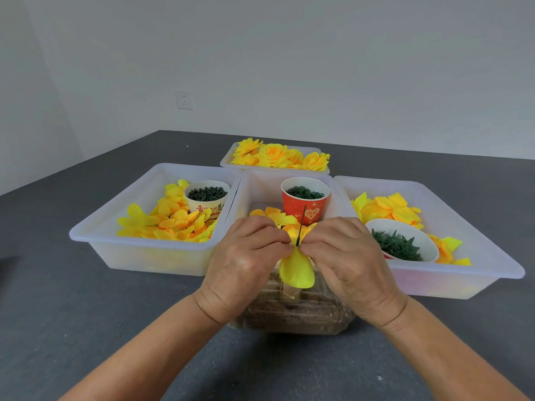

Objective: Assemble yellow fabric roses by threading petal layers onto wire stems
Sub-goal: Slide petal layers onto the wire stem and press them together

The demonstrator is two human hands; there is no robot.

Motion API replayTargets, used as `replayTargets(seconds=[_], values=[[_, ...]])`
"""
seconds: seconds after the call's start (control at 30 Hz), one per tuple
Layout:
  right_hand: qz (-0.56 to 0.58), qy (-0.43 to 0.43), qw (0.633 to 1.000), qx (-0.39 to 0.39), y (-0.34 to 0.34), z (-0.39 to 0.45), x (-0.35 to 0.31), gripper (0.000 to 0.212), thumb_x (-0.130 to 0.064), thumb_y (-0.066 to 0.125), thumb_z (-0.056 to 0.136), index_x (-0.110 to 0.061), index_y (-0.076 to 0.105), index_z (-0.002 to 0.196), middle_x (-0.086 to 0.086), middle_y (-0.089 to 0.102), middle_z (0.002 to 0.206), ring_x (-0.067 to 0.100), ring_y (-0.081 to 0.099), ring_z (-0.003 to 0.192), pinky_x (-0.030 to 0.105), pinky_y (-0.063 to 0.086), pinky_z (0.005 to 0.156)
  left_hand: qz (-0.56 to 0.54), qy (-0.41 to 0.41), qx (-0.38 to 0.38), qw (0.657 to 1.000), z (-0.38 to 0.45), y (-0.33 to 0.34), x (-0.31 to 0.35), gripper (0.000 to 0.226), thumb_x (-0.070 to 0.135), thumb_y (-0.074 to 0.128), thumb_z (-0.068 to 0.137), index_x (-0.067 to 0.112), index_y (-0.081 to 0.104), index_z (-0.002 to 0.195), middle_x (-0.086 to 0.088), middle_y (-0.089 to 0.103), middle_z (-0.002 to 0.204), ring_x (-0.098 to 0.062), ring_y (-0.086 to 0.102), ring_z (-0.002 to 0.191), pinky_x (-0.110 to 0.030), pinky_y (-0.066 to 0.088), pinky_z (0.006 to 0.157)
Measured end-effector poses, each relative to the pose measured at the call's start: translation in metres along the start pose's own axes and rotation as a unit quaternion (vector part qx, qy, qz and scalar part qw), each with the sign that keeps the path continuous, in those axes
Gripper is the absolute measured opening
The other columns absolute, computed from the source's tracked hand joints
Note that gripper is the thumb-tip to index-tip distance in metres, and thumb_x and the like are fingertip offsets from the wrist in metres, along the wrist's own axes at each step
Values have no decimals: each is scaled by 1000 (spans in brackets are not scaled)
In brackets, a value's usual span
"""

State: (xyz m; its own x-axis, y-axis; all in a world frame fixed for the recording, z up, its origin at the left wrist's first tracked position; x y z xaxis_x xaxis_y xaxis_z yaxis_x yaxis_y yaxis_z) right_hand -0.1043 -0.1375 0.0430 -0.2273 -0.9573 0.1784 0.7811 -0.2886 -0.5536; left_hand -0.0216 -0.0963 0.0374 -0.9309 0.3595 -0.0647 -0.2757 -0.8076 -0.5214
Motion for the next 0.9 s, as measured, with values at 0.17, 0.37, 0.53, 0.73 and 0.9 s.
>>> replayTargets(seconds=[0.17,0.37,0.53,0.73,0.9], values=[[-1,0,1000,6,-2,-1,-2,21,-6,55,87,-7,71,73,1,68,79,25,63,77,31,38,73,3,8,7,1000,0,-1,2,19,10,57,87,8,74,77,-1,72,87,-19,56,88,-36,47,71],[-4,-1,1000,-8,-1,-2,0,10,1,66,77,-7,72,77,1,69,83,26,63,80,33,41,74,16,15,8,1000,2,-3,3,16,7,59,85,7,74,78,-2,71,86,-22,57,86,-37,48,70],[-3,-1,999,-35,2,-1,-1,10,-1,65,78,-8,72,78,0,68,84,26,63,82,35,42,75,28,37,5,999,4,-2,8,21,8,56,87,5,73,76,-4,71,82,-20,54,87,-35,45,75],[6,20,998,-55,2,1,1,9,-6,64,78,-10,73,79,0,69,86,26,64,83,34,40,75,24,40,-10,999,4,-2,8,21,8,54,86,6,74,77,-4,71,83,-20,52,88,-34,43,76],[38,39,995,-83,2,3,5,11,-4,67,73,-11,73,79,-1,69,88,27,63,86,37,45,72,-8,18,-53,998,5,1,2,21,2,54,81,6,75,82,-4,71,91,-23,56,91,-37,45,77]])
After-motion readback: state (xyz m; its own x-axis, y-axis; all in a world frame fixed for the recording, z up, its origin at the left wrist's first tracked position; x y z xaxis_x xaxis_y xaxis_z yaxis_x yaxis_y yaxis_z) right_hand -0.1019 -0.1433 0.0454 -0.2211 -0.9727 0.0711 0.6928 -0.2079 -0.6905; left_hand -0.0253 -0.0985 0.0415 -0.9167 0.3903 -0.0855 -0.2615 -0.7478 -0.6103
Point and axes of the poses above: each hand's wrist, its own z-axis towards the middle knuckle, its own y-axis out of the palm, x = y × z, the point moved 10 cm from there along z, towards the middle knuckle
